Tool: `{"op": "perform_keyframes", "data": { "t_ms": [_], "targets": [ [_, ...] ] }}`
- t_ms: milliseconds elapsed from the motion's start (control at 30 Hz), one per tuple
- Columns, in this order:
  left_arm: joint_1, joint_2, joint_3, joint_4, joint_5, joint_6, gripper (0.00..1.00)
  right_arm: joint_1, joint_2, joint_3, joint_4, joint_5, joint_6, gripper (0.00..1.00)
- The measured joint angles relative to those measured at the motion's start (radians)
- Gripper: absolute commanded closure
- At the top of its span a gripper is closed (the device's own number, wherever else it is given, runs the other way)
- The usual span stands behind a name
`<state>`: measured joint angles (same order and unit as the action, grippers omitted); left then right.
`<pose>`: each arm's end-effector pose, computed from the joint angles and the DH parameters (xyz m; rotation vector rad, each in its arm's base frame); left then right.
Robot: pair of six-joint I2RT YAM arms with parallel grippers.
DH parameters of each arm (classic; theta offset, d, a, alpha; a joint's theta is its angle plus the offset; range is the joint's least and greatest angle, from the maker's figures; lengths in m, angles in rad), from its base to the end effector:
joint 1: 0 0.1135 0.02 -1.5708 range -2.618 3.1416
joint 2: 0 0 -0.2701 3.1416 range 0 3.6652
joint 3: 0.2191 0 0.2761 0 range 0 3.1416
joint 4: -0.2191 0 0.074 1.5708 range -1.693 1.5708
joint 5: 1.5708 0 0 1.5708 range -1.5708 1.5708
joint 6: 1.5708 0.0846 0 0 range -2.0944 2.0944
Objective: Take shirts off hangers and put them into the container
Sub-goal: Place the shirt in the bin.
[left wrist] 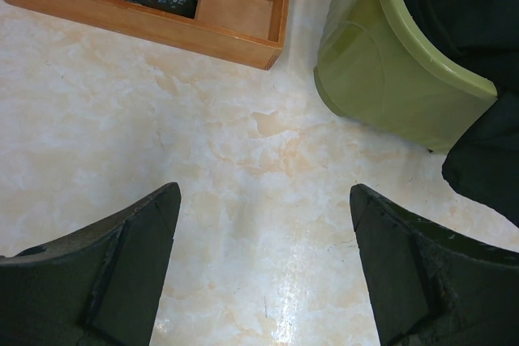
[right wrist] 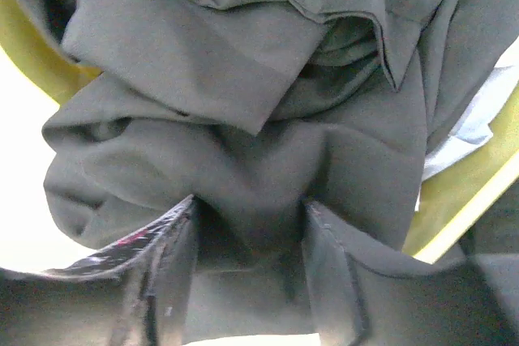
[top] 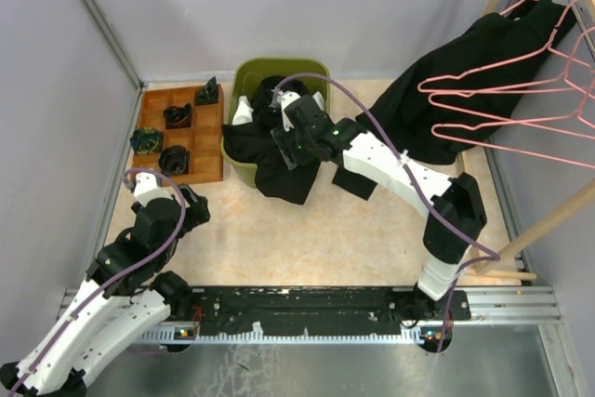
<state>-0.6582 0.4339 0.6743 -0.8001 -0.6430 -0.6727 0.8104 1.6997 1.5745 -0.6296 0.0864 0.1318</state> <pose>0.1437 -0.0470 0.2743 -0.3793 1.9771 -0.1579 0.3119 0.3173 0.2988 -0.7412 2.2321 0.3707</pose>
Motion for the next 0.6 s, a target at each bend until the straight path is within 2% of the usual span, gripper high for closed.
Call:
{"op": "perform_keyframes", "data": {
  "t_ms": [100, 167, 333, 600],
  "targets": [
    [0.0, 0.0, 0.0, 0.0, 0.0, 0.0, 0.09, 0.0, 0.049, 0.007, 0.018, 0.018, 0.004, 0.86],
    [0.0, 0.0, 0.0, 0.0, 0.0, 0.0, 0.09, 0.0, 0.077, 0.031, 0.019, 0.022, 0.003, 0.98],
    [0.0, 0.0, 0.0, 0.0, 0.0, 0.0, 0.09, 0.0, 0.11, 0.107, 0.057, 0.072, 0.006, 1.0],
    [0.0, 0.0, 0.0, 0.0, 0.0, 0.0, 0.09, -0.009, 0.13, 0.118, 0.285, 0.195, -0.025, 1.0]
  ]
}}
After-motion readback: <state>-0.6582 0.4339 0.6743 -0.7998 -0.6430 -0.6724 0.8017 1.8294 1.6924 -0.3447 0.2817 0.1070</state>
